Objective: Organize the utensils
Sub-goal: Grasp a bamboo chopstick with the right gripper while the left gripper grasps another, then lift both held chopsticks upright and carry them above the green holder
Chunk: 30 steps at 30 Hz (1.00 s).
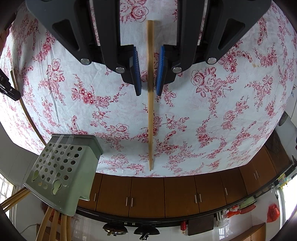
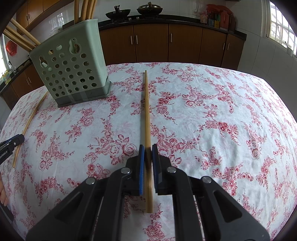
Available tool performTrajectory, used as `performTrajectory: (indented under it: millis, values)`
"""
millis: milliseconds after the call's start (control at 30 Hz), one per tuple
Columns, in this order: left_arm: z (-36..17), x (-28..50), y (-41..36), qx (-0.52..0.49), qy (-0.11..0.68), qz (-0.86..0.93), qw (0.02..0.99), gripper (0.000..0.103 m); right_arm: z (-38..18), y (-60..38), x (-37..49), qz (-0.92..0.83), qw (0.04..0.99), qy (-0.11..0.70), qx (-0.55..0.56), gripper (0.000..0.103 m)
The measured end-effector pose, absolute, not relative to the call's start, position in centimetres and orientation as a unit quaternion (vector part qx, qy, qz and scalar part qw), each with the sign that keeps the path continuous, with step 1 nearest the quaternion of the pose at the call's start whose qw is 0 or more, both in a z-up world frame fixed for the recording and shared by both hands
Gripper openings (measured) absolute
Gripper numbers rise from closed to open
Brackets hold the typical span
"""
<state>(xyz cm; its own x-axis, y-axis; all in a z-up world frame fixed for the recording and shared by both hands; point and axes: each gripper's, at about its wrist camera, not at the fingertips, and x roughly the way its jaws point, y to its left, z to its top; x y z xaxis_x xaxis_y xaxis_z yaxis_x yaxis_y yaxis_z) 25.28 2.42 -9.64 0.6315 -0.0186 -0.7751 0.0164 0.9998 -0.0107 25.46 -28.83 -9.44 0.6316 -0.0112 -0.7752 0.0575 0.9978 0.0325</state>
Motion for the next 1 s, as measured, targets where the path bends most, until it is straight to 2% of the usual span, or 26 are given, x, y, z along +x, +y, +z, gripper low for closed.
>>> performTrajectory:
  millis: [267, 333, 533, 1000]
  values:
    - [-9.7, 23.9, 2.2, 0.002, 0.43, -0.01, 0.903, 0.016, -9.4, -29.2, 24.4, -0.017, 0.903, 0.428, 0.034, 0.012]
    - [-9.6, 23.7, 2.3, 0.004, 0.43, -0.008, 0.903, 0.007, -9.4, -29.3, 24.1, -0.016, 0.903, 0.428, 0.034, 0.01]
    - [-9.4, 22.7, 2.9, 0.003, 0.437, -0.017, 0.899, 0.007, -9.0, -29.7, 23.0, -0.016, 0.904, 0.425, 0.037, 0.008]
    - [2.2, 20.0, 4.6, -0.046, 0.308, -0.046, 0.949, 0.007, 2.2, -32.6, 19.8, -0.015, 0.96, 0.269, 0.072, 0.008]
